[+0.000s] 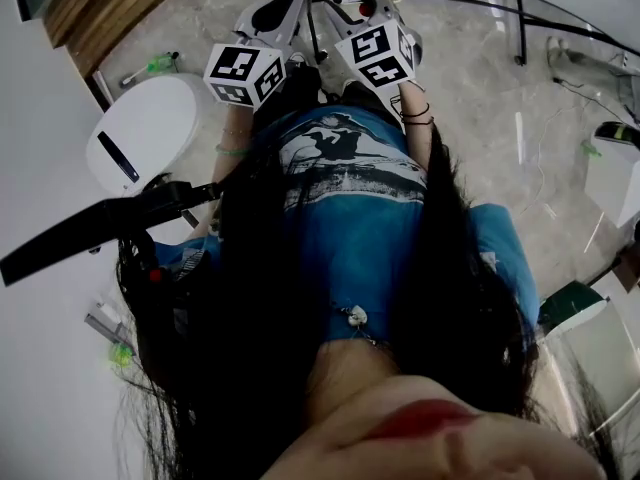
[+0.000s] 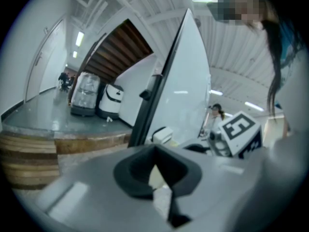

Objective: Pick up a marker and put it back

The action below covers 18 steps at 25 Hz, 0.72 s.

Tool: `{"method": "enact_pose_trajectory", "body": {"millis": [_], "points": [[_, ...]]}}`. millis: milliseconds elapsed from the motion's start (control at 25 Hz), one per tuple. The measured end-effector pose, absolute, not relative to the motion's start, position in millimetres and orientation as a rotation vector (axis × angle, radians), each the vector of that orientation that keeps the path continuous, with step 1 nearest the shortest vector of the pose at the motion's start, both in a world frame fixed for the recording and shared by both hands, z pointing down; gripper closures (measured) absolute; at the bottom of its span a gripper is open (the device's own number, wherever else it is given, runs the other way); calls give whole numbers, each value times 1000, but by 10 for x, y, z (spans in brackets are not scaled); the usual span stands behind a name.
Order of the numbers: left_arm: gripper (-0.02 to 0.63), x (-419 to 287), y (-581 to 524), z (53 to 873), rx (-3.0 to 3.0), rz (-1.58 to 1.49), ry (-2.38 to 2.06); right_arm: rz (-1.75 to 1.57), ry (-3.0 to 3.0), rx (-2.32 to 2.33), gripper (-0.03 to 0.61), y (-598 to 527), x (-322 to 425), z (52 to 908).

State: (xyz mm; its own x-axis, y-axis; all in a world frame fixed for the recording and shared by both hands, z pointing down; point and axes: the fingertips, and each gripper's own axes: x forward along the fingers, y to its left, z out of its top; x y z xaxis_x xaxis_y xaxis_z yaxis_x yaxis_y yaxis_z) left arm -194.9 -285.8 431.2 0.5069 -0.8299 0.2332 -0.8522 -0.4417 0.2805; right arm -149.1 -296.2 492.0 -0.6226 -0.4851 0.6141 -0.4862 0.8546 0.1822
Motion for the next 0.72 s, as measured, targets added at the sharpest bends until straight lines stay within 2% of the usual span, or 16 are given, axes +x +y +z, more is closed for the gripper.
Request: {"method": "enact_pose_trajectory", "body": {"millis": [720], "points": [[623, -1804, -2857, 4290, 2434, 99, -1350, 135, -2522, 969, 484, -3152, -1160, 4364]]}}
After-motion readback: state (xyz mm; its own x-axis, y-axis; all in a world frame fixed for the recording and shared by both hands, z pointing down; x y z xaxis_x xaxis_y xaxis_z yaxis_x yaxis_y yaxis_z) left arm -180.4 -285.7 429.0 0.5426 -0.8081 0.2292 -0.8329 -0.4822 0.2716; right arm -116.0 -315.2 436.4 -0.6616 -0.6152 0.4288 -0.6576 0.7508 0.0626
